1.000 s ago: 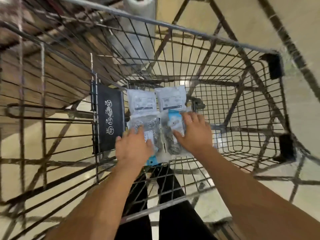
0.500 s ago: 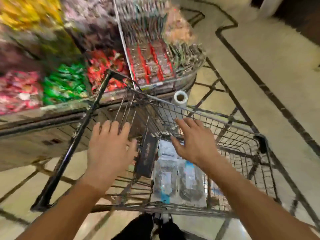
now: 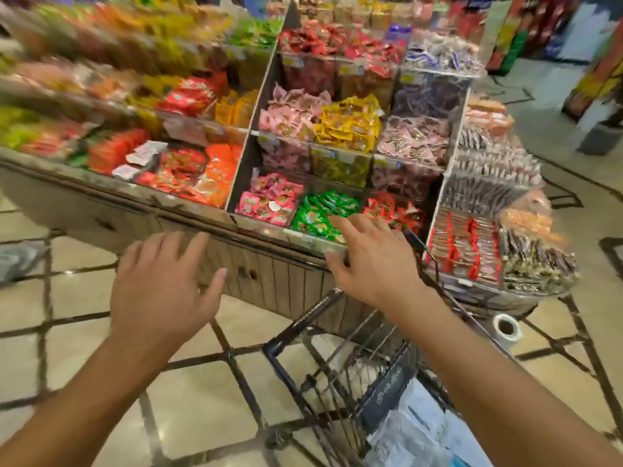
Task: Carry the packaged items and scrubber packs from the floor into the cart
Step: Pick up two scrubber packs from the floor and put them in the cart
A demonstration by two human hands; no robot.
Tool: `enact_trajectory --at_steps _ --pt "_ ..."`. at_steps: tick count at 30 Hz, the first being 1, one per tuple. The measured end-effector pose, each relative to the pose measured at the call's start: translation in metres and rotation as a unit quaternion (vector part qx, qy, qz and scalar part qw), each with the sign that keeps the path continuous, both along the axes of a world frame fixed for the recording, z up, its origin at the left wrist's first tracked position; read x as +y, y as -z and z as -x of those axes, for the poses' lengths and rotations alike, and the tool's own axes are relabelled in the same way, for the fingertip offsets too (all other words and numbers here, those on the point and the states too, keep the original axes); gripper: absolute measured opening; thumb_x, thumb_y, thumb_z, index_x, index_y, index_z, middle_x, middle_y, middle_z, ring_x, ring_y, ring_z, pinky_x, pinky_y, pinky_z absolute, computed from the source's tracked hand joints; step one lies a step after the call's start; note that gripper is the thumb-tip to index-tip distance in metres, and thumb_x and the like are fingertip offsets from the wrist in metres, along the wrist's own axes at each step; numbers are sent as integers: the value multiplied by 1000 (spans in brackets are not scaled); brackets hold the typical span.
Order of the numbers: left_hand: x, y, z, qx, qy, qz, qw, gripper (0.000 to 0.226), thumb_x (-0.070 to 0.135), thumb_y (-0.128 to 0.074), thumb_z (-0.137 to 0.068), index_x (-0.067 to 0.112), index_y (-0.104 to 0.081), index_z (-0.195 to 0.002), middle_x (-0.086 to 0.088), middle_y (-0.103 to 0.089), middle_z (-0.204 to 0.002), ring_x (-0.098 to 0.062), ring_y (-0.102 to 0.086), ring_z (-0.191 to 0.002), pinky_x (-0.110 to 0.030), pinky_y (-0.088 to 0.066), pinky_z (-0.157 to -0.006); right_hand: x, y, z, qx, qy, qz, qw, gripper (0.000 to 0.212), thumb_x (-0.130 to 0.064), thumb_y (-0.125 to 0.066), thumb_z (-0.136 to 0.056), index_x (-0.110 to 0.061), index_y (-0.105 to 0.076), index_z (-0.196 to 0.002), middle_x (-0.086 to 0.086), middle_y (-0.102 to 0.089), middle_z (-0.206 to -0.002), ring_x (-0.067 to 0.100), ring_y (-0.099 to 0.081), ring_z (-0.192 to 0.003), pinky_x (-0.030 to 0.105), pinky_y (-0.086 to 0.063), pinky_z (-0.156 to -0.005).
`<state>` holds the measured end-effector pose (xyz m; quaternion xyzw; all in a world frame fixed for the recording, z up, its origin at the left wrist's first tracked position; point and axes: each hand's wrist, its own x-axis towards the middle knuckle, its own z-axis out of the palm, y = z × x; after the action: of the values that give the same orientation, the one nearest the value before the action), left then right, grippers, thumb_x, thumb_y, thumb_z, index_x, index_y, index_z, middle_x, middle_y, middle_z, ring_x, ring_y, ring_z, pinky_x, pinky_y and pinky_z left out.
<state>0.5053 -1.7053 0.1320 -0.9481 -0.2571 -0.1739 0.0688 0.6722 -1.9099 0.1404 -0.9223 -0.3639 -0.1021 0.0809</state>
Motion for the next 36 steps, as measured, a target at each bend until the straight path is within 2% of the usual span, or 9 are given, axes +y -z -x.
enact_trajectory --at_steps 6,10,14,19,25,30,36 --pt "109 -9 101 6 -125 5 992 66 56 -47 -87 11 -67 -131 -23 -71 -119 -46 -64 -113 -57 -47 -97 155 -16 59 -18 -116 -1 993 58 -51 -56 -96 -23 -52 -146 8 -61 -137 36 -56 -127 48 -50 -93" --pt "184 -9 167 6 -193 -13 981 59 53 -56 -92 12 -67 -133 -22 -70 -126 -45 -63 -119 -59 -47 -100 253 -16 109 -23 -187 4 982 57 -51 -56 -97 -25 -52 -147 7 -62 -133 35 -58 -123 46 -49 -94" --pt "253 -9 224 21 -246 -12 969 61 54 -54 -93 11 -67 -135 -22 -71 -126 -45 -63 -120 -58 -47 -101 342 -18 153 -10 -234 12 972 59 -51 -54 -99 -25 -47 -151 7 -58 -145 35 -53 -132 49 -47 -102" --pt "324 -4 278 25 -278 1 960 69 55 -43 -89 8 -69 -131 -25 -71 -122 -47 -64 -116 -60 -48 -99 436 -21 192 -13 -285 23 958 61 -53 -51 -101 -26 -41 -155 5 -52 -151 33 -50 -135 46 -48 -102" --pt "404 8 311 6 -324 12 946 70 58 -39 -89 8 -70 -127 -24 -71 -119 -46 -65 -113 -59 -48 -98 544 -10 221 -12 -334 22 942 58 -55 -53 -98 -26 -49 -148 5 -59 -139 34 -55 -124 46 -51 -89" --pt "489 17 319 -1 -360 -9 933 61 51 -52 -90 9 -68 -131 -22 -71 -122 -46 -64 -117 -60 -48 -100 649 4 229 -8 -375 24 927 63 -57 -52 -99 -28 -43 -153 2 -55 -144 32 -53 -128 45 -50 -94" --pt "608 20 316 -11 -393 -14 920 58 48 -56 -89 7 -69 -128 -22 -71 -118 -45 -66 -113 -58 -48 -98 786 15 224 17 -405 21 914 59 -56 -55 -95 -27 -49 -147 0 -59 -139 30 -56 -126 45 -51 -92"
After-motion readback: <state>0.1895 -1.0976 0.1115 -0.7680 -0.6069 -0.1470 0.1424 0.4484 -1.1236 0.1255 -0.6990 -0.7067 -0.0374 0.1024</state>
